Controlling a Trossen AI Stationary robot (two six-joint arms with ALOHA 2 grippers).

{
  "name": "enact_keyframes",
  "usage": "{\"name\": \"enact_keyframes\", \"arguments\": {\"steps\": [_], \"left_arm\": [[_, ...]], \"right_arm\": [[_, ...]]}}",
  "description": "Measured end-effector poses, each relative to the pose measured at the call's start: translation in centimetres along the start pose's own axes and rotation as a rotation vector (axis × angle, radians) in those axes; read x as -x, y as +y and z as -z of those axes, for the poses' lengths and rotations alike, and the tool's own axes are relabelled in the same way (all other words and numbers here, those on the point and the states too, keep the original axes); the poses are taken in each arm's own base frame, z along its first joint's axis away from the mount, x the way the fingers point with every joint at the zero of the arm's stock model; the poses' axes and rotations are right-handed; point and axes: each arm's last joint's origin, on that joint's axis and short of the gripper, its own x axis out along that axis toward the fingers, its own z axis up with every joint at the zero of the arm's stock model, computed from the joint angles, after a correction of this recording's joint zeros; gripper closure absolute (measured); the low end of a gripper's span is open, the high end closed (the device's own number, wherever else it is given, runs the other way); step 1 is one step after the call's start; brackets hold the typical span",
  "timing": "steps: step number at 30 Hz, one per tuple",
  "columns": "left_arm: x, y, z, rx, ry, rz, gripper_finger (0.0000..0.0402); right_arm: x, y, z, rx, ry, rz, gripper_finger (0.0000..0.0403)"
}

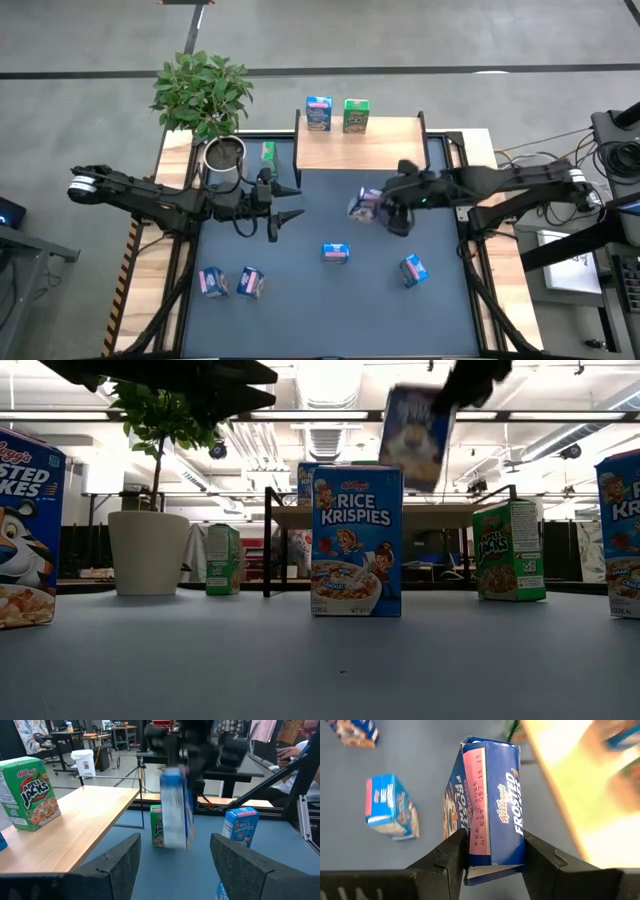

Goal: Stack cereal on shelf
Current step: Put the top blue cereal box on the shelf

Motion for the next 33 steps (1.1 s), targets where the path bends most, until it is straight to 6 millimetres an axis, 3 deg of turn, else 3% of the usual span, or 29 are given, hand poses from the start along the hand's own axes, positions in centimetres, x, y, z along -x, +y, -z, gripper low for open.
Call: {"name": "enact_keyframes", "arguments": {"steps": [5, 10, 16, 21, 26, 33], "left_arm": [[0.0, 0.0, 0.0, 0.001, -0.004, 0.0, 0.0178], [0.0, 0.0, -0.1, -0.014, -0.007, 0.0, 0.0178], [0.0, 0.0, -0.1, -0.019, -0.009, 0.0, 0.0178], [0.0, 0.0, -0.1, -0.024, -0.009, 0.0, 0.0178], [0.0, 0.0, -0.1, -0.032, -0.009, 0.0, 0.0178], [0.0, 0.0, -0.1, -0.038, -0.009, 0.0, 0.0178]], "right_arm": [[3.0, -2.7, -2.3, 0.035, 0.031, 0.16, 0.0254], [3.9, -7.0, -3.7, 0.051, 0.097, 0.27, 0.0254], [3.7, -13.5, -2.9, 0.001, 0.162, 0.291, 0.0255], [3.1, -18.1, -1.6, -0.101, 0.135, 0.149, 0.0252], [1.5, -20.5, -1.0, -0.141, 0.155, 0.146, 0.0225], [0.1, -21.2, -1.0, -0.133, 0.165, 0.142, 0.0179]]}}
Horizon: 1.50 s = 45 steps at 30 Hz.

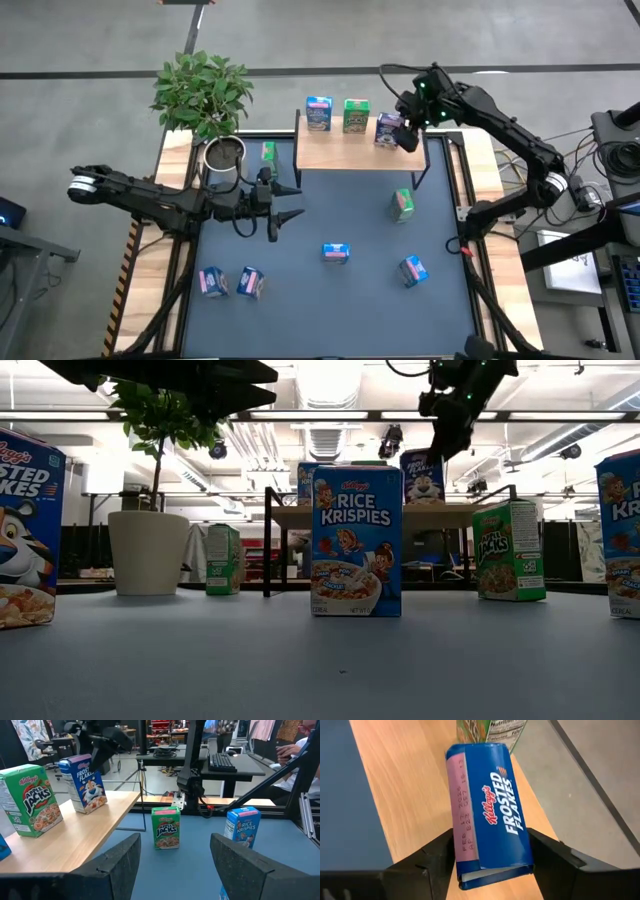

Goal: Stack cereal on shelf
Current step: Put the top blue cereal box on the shelf

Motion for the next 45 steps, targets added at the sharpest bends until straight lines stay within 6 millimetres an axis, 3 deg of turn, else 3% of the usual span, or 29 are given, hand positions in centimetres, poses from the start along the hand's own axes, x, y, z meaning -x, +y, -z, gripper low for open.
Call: {"name": "enact_keyframes", "arguments": {"steps": [6, 13, 20, 24, 29, 35, 41, 45], "left_arm": [[0.0, 0.0, 0.0, -0.008, -0.002, 0.0, 0.0178], [0.0, 0.0, -0.1, -0.007, -0.005, 0.0, 0.0178], [0.0, 0.0, -0.2, -0.004, -0.015, -0.001, 0.0178], [0.0, 0.0, -0.2, -0.007, -0.015, -0.001, 0.0178], [0.0, 0.0, -0.2, -0.008, -0.015, 0.0, 0.0178], [0.0, 0.0, -0.2, -0.018, -0.015, -0.001, 0.0178], [0.0, 0.0, -0.2, -0.034, -0.015, -0.001, 0.0178], [0.0, 0.0, -0.2, -0.033, -0.017, -0.003, 0.0178]], "right_arm": [[1.1, 0.2, 0.1, 0.0, -0.012, 0.042, 0.0168], [4.0, 1.0, 0.4, -0.04, -0.083, 0.092, 0.0184], [6.9, 4.4, 0.3, -0.03, -0.191, 0.027, 0.0225], [7.2, 7.3, 0.5, 0.032, -0.22, -0.065, 0.026], [5.4, 10.8, 1.3, 0.095, -0.213, -0.079, 0.0307], [1.0, 14.1, 3.5, 0.185, -0.131, 0.047, 0.0355], [-3.1, 14.7, 4.8, 0.251, -0.128, 0.178, 0.0383], [-4.5, 13.9, 4.7, 0.283, -0.123, 0.283, 0.0393]]}}
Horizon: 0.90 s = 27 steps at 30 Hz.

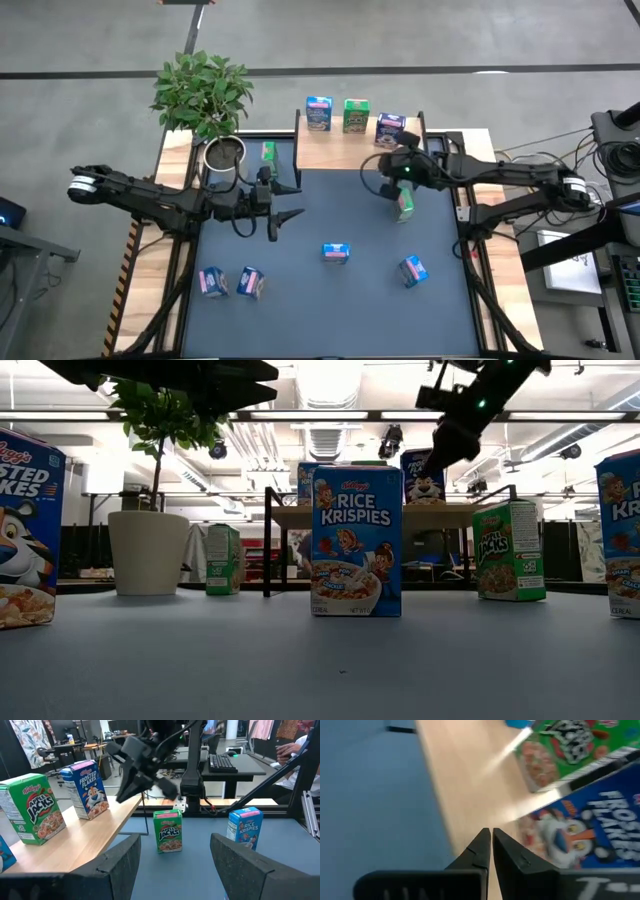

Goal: Stack cereal on shelf
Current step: Put the top blue cereal box on the shelf

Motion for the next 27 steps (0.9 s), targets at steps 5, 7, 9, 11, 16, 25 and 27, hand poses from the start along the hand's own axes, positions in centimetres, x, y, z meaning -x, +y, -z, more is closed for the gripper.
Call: {"name": "enact_keyframes", "arguments": {"steps": [5, 7, 9, 11, 16, 25, 27], "left_arm": [[0.0, 0.0, 0.0, 0.001, -0.003, 0.0, 0.0178], [0.0, 0.0, 0.0, 0.001, -0.003, 0.0, 0.0178], [0.0, 0.0, 0.0, 0.001, -0.003, 0.0, 0.0178], [0.0, 0.0, 0.0, 0.001, -0.003, 0.0, 0.0178], [0.0, 0.0, 0.0, 0.001, -0.003, 0.0, 0.0178], [0.0, 0.0, 0.0, 0.001, -0.002, 0.0, 0.0178], [0.0, 0.0, 0.0, 0.001, -0.002, 0.0, 0.0178]], "right_arm": [[-1.4, -1.2, 0.1, 0.005, 0.025, 0.051, 0.0394], [-1.7, -1.8, 0.3, -0.002, 0.041, 0.067, 0.0394], [-1.9, -2.3, 0.5, -0.004, 0.053, 0.08, 0.0394], [-2.1, -2.7, 0.7, -0.009, 0.065, 0.091, 0.0394], [-2.3, -3.3, 0.9, -0.018, 0.071, 0.098, 0.0394], [-2.6, -4.2, 0.5, -0.065, 0.009, 0.138, 0.0394], [-2.6, -4.4, 0.5, -0.089, 0.002, 0.148, 0.0394]]}}
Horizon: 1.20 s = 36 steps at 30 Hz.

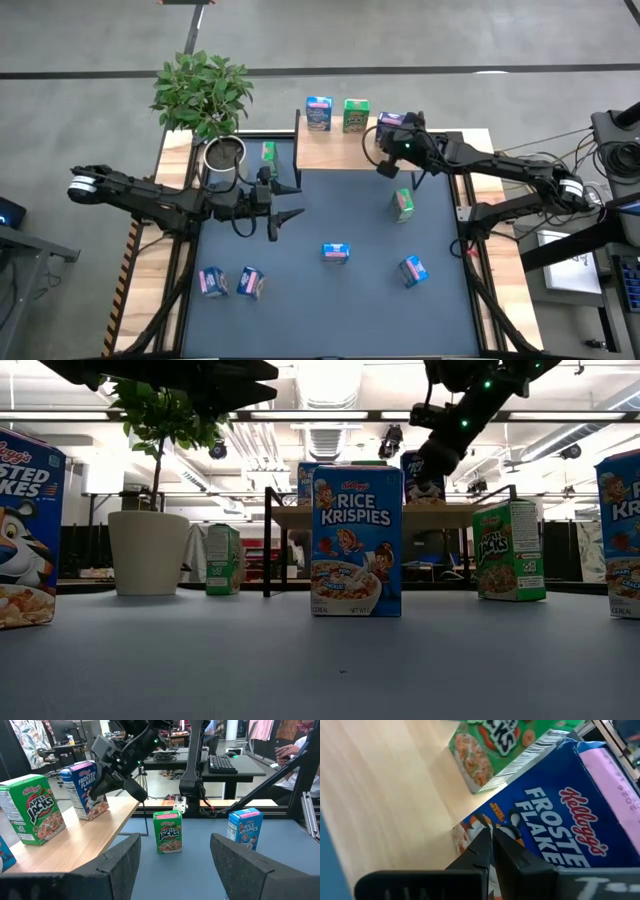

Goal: Stack cereal on shelf
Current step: Put the top blue cereal box on the shelf

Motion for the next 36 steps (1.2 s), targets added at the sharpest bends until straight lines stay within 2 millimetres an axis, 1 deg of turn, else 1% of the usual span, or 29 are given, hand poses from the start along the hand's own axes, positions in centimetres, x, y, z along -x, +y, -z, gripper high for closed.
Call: {"name": "enact_keyframes", "arguments": {"steps": [9, 16, 22, 29, 36], "left_arm": [[0.0, 0.0, 0.0, 0.0, 0.001, 0.0, 0.0178], [0.0, 0.0, 0.0, 0.001, 0.001, 0.0, 0.0178], [0.0, 0.0, 0.0, 0.003, 0.0, 0.0, 0.0178], [0.0, 0.0, 0.0, 0.001, 0.001, 0.0, 0.0178], [0.0, 0.0, 0.0, 0.0, 0.001, 0.0, 0.0178]], "right_arm": [[-0.4, -0.9, 0.2, -0.115, 0.005, 0.033, 0.0394], [-0.5, -1.1, 0.3, -0.155, 0.01, 0.043, 0.0394], [-0.5, -1.0, 0.2, -0.159, -0.013, -0.003, 0.0394], [-1.6, -1.9, 0.8, -0.143, 0.036, 0.03, 0.0394], [-2.0, -1.7, 1.4, -0.095, 0.095, 0.01, 0.0394]]}}
